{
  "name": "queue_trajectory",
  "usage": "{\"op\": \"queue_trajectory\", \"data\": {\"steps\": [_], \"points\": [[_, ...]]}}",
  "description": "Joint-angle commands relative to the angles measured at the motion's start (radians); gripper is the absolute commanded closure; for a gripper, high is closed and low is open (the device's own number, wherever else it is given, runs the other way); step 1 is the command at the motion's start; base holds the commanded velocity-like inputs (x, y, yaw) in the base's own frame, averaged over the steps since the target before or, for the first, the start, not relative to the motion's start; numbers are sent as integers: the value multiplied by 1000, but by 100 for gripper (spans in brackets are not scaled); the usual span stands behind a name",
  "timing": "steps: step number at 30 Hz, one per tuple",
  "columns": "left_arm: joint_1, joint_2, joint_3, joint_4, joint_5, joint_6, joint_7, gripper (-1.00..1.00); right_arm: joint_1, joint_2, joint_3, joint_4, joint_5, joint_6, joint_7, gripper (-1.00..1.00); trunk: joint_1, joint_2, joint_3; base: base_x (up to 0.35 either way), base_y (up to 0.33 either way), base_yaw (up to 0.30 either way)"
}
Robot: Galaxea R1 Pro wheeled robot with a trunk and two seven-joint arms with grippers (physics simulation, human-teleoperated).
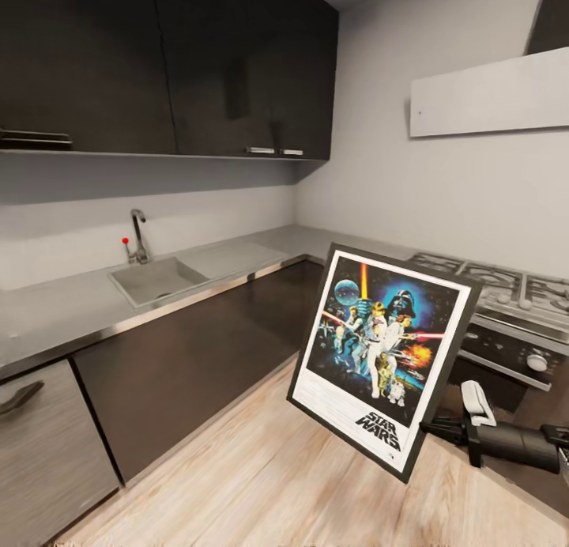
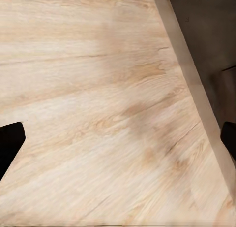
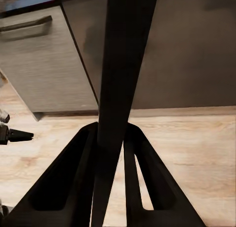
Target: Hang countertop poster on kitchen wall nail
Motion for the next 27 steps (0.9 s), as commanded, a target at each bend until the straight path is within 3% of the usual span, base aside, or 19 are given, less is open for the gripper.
{"op": "queue_trajectory", "data": {"steps": [1,3,4,10,13,16,17,27], "points": [[0,1,-8,0,6,3,-1,-100,-1,2,0,0,-3,15,7,100,0,-1,-1,-239,199,4],[0,2,-7,0,7,19,-1,-100,-1,3,0,0,-3,15,6,100,0,-1,-1,-240,199,6],[0,4,-4,5,7,58,0,-100,-1,5,0,0,-3,15,6,100,0,-1,-1,-184,130,179],[0,7,13,35,10,78,-1,-100,-1,5,0,0,-1,15,6,100,0,-1,-1,-59,42,255],[0,10,17,38,57,80,8,-100,-1,5,0,-1,-1,15,6,100,0,-1,-1,-3,2,290],[2,11,18,39,79,81,36,-100,-1,5,-1,-1,-1,15,6,100,0,-1,-1,-1,1,291],[29,19,20,40,91,80,80,-100,-1,5,-1,-2,-1,15,6,100,0,-1,-1,0,0,292],[42,26,21,40,94,81,93,-100,-1,5,0,-2,-1,15,-24,100,0,-1,-1,0,74,292]]}}
